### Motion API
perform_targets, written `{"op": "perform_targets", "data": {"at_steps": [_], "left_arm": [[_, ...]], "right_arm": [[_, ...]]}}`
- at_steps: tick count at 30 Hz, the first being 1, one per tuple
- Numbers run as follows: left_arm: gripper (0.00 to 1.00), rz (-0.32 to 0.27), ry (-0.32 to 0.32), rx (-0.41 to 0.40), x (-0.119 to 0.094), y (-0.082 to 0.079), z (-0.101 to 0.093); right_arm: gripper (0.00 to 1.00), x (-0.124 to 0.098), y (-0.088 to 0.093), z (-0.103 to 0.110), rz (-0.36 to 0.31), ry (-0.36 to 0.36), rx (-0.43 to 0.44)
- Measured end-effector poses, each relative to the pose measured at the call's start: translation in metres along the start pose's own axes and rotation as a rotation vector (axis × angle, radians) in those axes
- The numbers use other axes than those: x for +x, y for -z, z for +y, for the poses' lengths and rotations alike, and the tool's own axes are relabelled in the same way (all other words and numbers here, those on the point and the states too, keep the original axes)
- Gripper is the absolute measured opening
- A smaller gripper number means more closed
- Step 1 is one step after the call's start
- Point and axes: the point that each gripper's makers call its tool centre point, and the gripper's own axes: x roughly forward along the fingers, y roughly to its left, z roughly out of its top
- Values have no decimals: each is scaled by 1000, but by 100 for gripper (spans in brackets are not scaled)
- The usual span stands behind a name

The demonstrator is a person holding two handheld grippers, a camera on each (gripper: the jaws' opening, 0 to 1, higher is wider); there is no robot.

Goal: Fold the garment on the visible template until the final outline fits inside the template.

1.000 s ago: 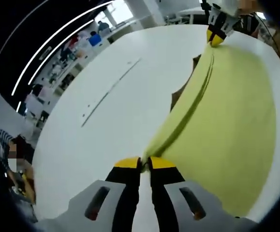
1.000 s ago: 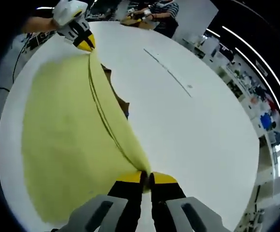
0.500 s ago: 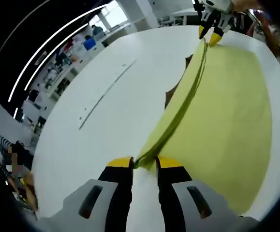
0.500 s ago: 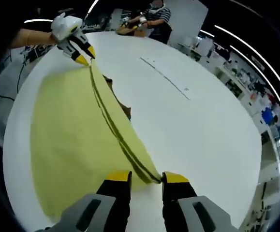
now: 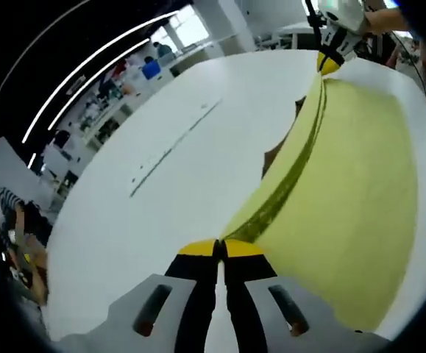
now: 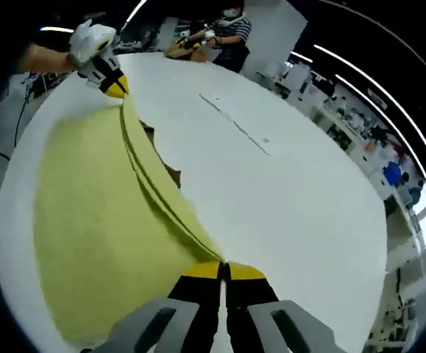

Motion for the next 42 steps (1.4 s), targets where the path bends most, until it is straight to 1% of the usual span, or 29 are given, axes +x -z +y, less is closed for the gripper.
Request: {"op": "perform_targets", "data": {"at_steps": [1,2,3,4,6,7,8,9,11,12,15,16,18,20,23,25,27,28,31,34,36,38,40,42], "left_arm": [[0,-4,-5,-31,0,0,2],[0,-7,-13,-89,2,1,4],[0,-10,-16,-131,3,2,5],[0,-11,-23,-201,5,3,7],[0,0,-40,-290,6,6,7],[1,2,-48,-319,5,7,5],[2,1,-55,-329,5,7,4],[3,7,-66,-329,6,10,8],[6,22,-83,-331,3,13,9],[8,22,-84,-335,1,15,9],[16,-13,-101,-390,-8,15,11],[18,-15,-103,-393,-9,15,12],[22,-31,-100,-418,-14,14,12],[26,-78,-79,-451,-18,10,13],[35,-116,-54,-457,-25,7,9],[39,-133,-41,-440,-30,6,6],[43,-148,-26,-426,-36,6,3],[45,-157,-16,-427,-38,5,1],[52,-195,21,-440,-50,1,-7],[54,-220,48,-472,-60,0,-15],[55,-225,62,-491,-66,1,-22],[55,-224,72,-487,-72,4,-29],[54,-210,81,-470,-78,8,-37],[52,-204,86,-460,-81,13,-40]], "right_arm": [[0,1,-2,-1,-5,7,28],[0,2,-3,-2,-7,17,47],[0,3,-3,-2,-5,27,80],[0,4,-3,-2,-5,32,103],[0,7,-3,-2,-3,36,136],[0,8,-2,-2,2,39,154],[0,9,0,-3,6,47,174],[0,9,0,-5,5,68,221],[2,8,0,-6,0,71,271],[3,7,-1,-10,-17,84,332],[13,3,-3,-12,-31,80,461],[17,2,-3,-12,-34,72,503],[23,-1,-3,-10,-33,63,499],[30,-3,-3,-5,-29,44,514],[37,-10,-6,5,-34,2,543],[43,-13,-8,9,-38,-16,555],[49,-18,-9,14,-41,-29,556],[53,-20,-10,17,-41,-37,553],[60,-29,-10,29,-42,-77,542],[64,-38,-9,40,-44,-106,546],[65,-43,-6,49,-36,-124,536],[65,-49,-1,58,-25,-139,520],[65,-54,4,65,-16,-147,509],[65,-59,8,70,-12,-153,510]]}}
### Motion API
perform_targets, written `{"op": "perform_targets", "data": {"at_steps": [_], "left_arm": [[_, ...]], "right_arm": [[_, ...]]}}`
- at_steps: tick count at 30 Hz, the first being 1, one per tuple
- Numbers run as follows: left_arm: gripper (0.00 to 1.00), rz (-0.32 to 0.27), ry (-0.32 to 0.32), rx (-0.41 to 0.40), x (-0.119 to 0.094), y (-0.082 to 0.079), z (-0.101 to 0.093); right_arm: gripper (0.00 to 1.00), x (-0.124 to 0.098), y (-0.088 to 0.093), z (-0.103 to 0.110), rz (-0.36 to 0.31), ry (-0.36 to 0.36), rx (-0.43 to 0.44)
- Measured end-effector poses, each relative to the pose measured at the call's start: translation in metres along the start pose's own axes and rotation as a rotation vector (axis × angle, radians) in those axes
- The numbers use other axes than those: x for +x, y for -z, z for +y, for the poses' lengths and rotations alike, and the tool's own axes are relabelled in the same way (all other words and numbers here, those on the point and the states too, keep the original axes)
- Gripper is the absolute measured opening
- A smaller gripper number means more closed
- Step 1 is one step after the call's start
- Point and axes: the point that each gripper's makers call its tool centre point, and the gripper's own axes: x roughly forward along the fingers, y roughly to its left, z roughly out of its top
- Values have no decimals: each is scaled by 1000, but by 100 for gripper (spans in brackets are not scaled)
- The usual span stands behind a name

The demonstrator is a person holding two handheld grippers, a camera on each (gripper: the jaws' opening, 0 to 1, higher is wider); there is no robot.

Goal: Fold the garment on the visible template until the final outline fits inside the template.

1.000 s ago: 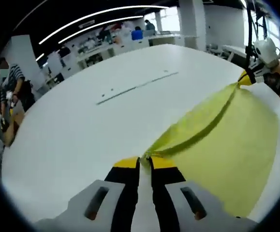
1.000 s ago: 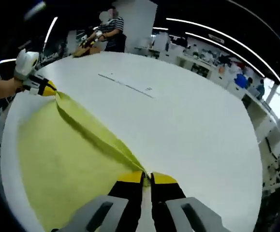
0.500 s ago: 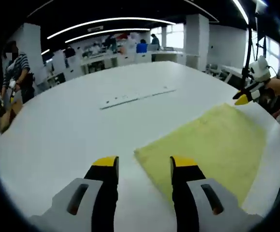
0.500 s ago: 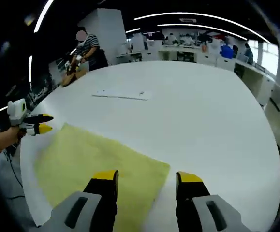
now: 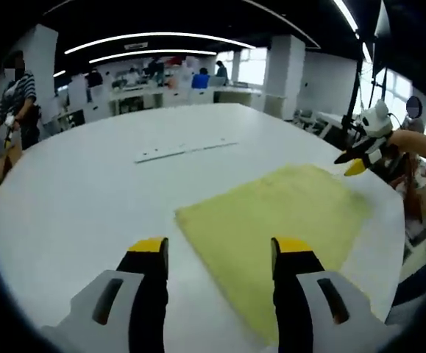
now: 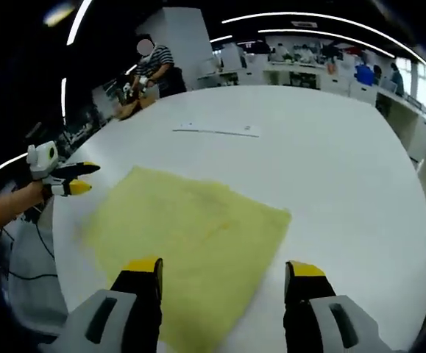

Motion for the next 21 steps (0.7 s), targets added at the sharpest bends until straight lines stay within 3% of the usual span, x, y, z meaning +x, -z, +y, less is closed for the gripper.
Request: {"op": "perform_targets", "data": {"at_steps": [8,21], "left_arm": [[49,25,37,-24,-18,24,-20],[31,90,69,-131,-31,71,-41]], "right_arm": [[59,-15,31,11,31,-9,-1],[36,-18,76,24,56,12,56]]}}
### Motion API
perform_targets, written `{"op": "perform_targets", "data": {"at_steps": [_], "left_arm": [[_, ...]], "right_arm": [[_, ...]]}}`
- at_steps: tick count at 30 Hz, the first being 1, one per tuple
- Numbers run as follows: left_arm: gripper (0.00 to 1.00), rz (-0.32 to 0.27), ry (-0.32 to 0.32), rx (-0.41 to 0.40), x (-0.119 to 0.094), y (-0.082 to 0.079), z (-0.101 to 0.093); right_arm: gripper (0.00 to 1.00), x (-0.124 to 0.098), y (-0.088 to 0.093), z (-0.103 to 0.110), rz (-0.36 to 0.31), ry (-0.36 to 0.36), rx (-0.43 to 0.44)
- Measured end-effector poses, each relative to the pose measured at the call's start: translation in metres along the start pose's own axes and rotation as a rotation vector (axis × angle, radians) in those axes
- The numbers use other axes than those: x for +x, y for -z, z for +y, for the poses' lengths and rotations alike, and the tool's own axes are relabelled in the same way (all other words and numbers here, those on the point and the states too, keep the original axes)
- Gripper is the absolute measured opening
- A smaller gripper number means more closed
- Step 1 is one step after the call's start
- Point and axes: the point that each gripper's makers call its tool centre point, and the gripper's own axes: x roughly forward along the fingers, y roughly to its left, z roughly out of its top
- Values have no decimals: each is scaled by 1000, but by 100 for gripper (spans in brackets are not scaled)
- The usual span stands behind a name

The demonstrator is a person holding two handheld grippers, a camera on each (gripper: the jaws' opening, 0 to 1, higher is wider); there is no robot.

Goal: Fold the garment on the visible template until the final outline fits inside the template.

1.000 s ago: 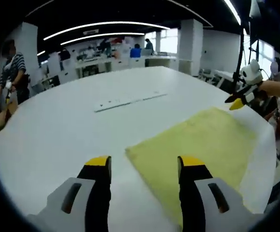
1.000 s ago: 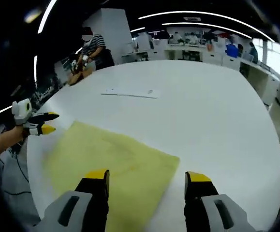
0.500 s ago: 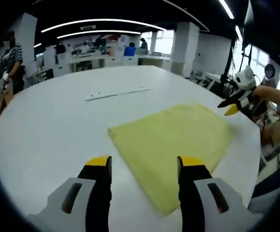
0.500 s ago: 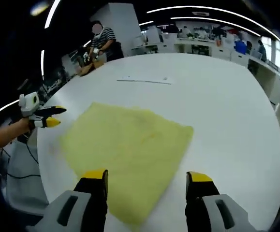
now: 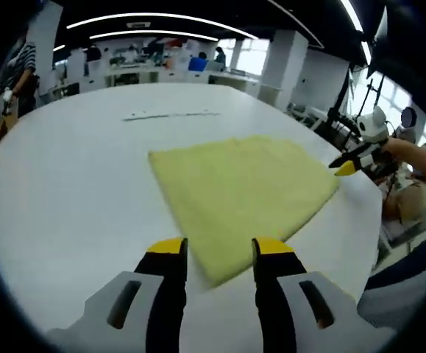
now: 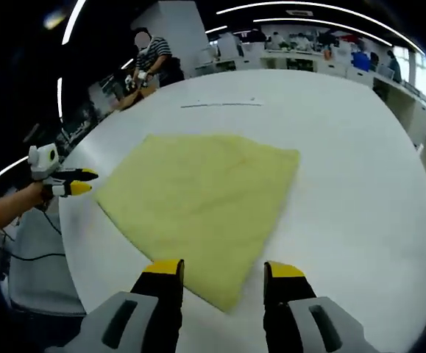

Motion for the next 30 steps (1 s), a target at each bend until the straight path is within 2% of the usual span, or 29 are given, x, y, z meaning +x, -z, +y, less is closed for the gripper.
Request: {"op": "perform_targets", "data": {"at_steps": [2,4,6,14,17,30], "left_arm": [[28,1,4,-17,1,4,-1],[25,2,11,-70,4,8,-3],[21,2,11,-76,5,10,-3],[8,-8,-15,-128,8,14,1],[6,-15,-11,-150,9,15,-1],[0,-11,4,-183,14,17,-8]], "right_arm": [[30,1,5,0,0,9,19],[24,2,8,1,-7,19,37],[21,3,11,0,-10,43,51],[14,6,15,-1,-77,108,126],[13,6,14,-2,-100,120,163],[8,7,15,-2,-97,151,135]]}}
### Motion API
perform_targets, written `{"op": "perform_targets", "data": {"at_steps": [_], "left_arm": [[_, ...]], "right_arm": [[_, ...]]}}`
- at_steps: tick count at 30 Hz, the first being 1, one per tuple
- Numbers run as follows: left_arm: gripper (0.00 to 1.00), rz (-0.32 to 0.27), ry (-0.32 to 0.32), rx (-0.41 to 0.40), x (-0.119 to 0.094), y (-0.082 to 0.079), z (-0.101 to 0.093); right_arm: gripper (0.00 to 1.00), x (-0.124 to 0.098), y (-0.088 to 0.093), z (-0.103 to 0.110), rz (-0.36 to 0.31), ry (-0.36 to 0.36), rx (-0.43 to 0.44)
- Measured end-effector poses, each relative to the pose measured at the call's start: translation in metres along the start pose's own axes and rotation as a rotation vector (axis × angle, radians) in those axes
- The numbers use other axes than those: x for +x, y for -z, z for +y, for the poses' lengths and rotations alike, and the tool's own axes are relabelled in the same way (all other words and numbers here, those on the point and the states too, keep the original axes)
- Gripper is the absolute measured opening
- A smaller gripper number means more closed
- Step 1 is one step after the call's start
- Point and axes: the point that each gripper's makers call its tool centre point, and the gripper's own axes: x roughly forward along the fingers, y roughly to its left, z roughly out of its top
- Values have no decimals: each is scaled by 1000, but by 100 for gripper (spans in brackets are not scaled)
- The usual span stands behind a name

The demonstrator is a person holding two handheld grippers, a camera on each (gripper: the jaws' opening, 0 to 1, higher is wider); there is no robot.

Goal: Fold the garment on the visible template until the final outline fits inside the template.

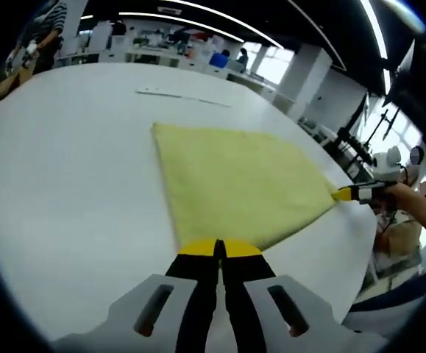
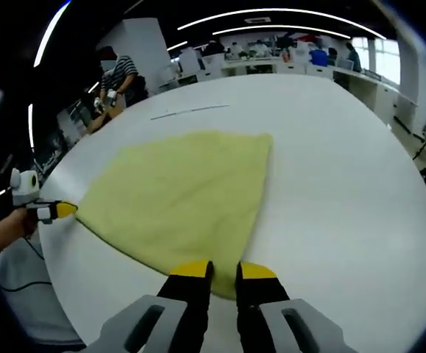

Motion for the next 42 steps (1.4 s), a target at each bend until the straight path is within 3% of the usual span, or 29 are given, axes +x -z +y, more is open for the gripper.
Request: {"op": "perform_targets", "data": {"at_steps": [11,21,25,27,30,32,34,42], "left_arm": [[0,-2,2,20,-5,2,-4],[0,-19,-62,91,-17,0,11],[13,-18,-81,70,-19,3,19],[14,-10,-88,65,-18,5,22],[13,-17,-64,28,-16,5,21],[7,-24,-39,2,-14,4,18],[2,-10,-50,-2,-13,6,20],[0,3,-57,13,-15,9,20]], "right_arm": [[7,1,2,-1,13,4,-37],[6,0,4,-2,28,1,-34],[6,0,5,-3,33,-3,-19],[7,-1,5,-2,36,-6,-17],[7,0,5,-3,40,-9,-17],[6,-1,5,-2,42,-10,-19],[6,-1,5,-2,44,-11,-24],[2,-4,7,-1,51,-24,-70]]}}
